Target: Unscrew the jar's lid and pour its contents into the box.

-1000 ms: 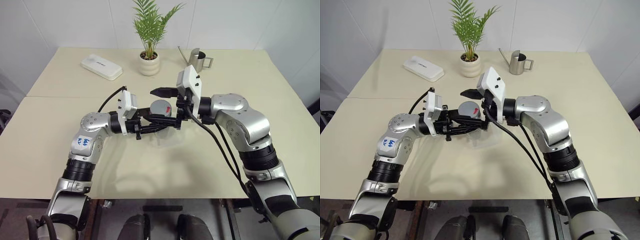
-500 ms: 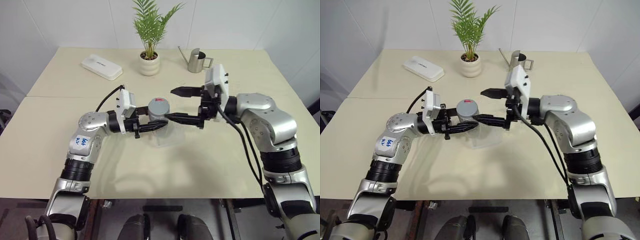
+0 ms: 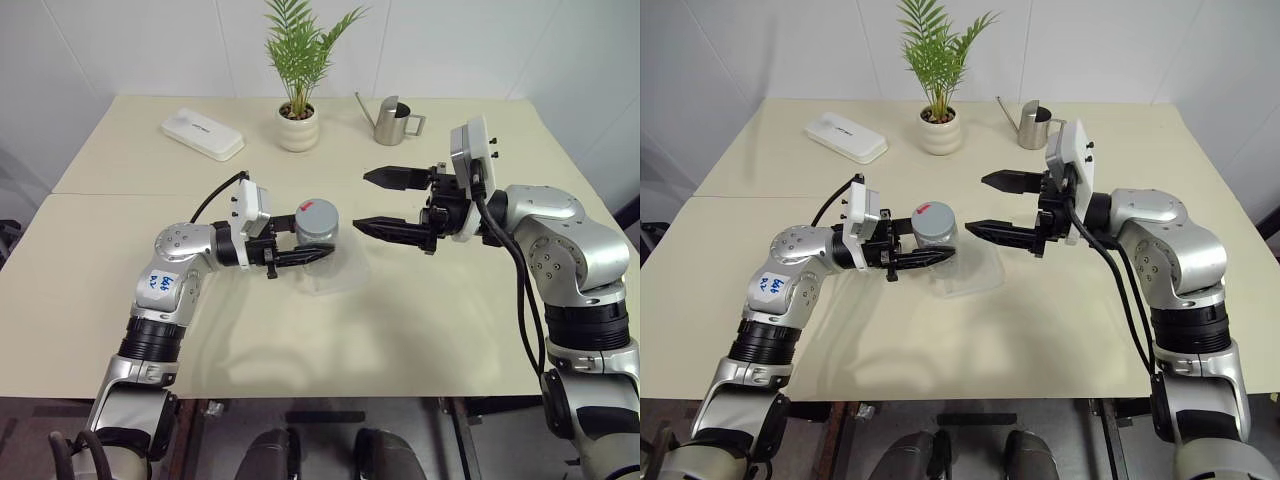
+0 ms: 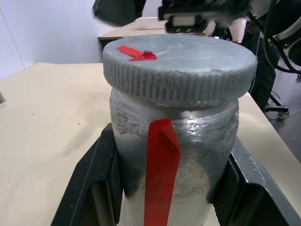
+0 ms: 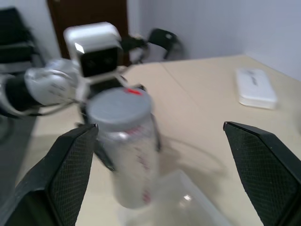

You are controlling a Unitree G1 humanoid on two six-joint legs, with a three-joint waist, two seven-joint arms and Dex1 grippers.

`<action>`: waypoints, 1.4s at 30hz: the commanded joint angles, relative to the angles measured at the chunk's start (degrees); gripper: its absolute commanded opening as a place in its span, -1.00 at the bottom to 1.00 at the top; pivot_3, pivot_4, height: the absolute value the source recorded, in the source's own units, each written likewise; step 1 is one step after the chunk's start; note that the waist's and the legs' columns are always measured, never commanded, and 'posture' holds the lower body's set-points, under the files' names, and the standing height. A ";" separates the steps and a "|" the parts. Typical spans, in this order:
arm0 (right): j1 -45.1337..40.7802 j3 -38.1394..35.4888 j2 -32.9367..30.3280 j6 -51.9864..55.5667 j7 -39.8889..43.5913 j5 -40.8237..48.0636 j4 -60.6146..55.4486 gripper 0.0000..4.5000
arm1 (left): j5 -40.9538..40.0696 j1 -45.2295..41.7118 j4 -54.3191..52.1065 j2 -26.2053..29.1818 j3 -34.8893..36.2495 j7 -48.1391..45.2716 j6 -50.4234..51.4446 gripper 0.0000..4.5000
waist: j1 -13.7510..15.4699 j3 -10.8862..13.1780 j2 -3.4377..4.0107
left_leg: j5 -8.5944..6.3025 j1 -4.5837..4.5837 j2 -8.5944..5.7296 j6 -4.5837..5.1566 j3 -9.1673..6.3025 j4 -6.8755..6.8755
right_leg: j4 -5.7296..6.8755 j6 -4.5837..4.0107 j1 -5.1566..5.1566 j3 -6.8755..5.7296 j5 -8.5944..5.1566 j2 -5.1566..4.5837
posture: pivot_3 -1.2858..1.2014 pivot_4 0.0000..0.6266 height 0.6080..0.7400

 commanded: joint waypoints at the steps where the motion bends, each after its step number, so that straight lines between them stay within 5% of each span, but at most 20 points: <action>1: -3.10 -0.08 1.94 0.88 -2.64 1.15 -2.56 0.99 | -0.29 -0.27 -1.55 0.40 0.68 -0.14 -0.66 -0.13 | -0.11 0.00 0.00 | 0.00 0.00 0.00 0.00 0.01 0.01 | 0.00 0.00 0.00 0.01 0.00 0.00 | 0.03 -0.52 1.00; 13: -5.12 9.49 9.49 0.38 -7.38 -5.32 -2.38 0.99 | -0.17 -0.50 -1.56 -0.01 0.33 0.07 -0.62 -0.13 | -0.03 0.00 0.00 | 0.00 -0.02 -0.02 0.00 -0.01 0.00 | 0.02 0.00 -0.01 0.00 0.00 0.00 | 0.03 -0.52 1.00; 23: -5.59 9.54 10.81 -0.72 -7.73 -7.64 -0.22 0.99 | -0.33 -0.12 -2.10 -0.03 0.46 0.46 -0.37 -0.13 | -0.11 0.00 0.00 | 0.00 -0.01 -0.01 0.00 0.00 0.01 | 0.04 0.00 -0.02 0.00 0.00 0.01 | 0.03 -0.52 1.00; 30: -5.56 7.74 11.62 -0.86 -8.01 -6.41 -0.54 0.14 | -0.40 0.11 -2.22 0.01 0.42 0.60 -0.31 -0.13 | -0.09 0.00 0.00 | 0.00 -0.01 -0.01 0.00 -0.01 0.00 | 0.04 0.00 -0.01 0.00 0.00 0.01 | 0.03 -0.52 1.00; 33: -5.62 6.15 12.43 0.04 -8.44 -4.40 -1.18 0.14 | -0.45 0.23 -2.32 0.06 0.41 0.66 -0.26 -0.13 | -0.11 0.00 0.00 | 0.00 -0.01 -0.01 0.00 0.00 0.01 | 0.04 0.00 -0.01 0.00 0.00 0.01 | 0.03 -0.52 1.00; 37: -5.44 -4.30 16.20 7.99 -12.14 10.58 -2.64 0.14 | -0.73 1.58 -3.07 1.01 0.64 0.26 0.19 -0.13 | -0.11 0.00 0.00 | 0.00 -0.01 0.00 0.00 -0.02 0.00 | 0.04 0.00 -0.01 0.00 0.00 0.02 | 0.03 -0.52 1.00; 42: -2.97 -8.21 12.66 9.36 -15.13 11.43 -3.11 0.14 | -1.21 3.05 -4.26 2.00 1.33 0.42 0.89 -0.13 | 0.03 0.03 0.06 | -0.01 -0.01 -0.03 0.01 -0.06 -0.01 | 0.03 0.00 0.00 -0.01 0.00 0.01 | 0.03 -0.52 1.00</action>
